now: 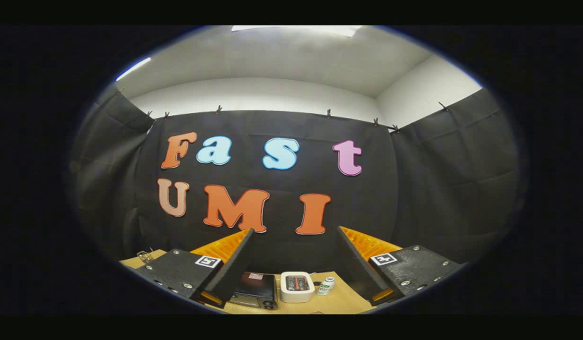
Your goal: Open the toaster oven, put the food inside, and close the toaster oven door.
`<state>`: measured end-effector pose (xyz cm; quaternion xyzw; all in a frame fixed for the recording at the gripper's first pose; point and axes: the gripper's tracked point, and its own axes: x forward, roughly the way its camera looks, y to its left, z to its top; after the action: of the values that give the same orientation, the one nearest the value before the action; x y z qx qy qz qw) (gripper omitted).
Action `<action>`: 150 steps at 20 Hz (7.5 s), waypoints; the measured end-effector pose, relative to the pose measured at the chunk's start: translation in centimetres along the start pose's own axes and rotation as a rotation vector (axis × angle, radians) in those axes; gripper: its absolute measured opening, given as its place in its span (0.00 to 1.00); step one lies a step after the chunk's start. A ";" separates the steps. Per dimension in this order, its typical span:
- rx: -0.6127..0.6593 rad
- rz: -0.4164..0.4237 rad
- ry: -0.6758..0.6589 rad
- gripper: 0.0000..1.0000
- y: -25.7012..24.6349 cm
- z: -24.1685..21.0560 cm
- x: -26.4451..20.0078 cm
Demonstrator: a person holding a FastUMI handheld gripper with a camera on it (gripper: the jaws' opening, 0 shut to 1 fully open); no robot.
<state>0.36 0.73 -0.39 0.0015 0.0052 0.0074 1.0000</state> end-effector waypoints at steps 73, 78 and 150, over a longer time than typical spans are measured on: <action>0.033 0.391 1.118 0.73 24.3 -51.5 -15.1; 0.113 0.354 1.081 0.78 21.1 -48.2 -14.9; 1.079 0.264 1.020 0.31 22.2 -44.8 -3.2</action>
<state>-3.62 23.02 -45.06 0.4882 0.4704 0.1236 0.7246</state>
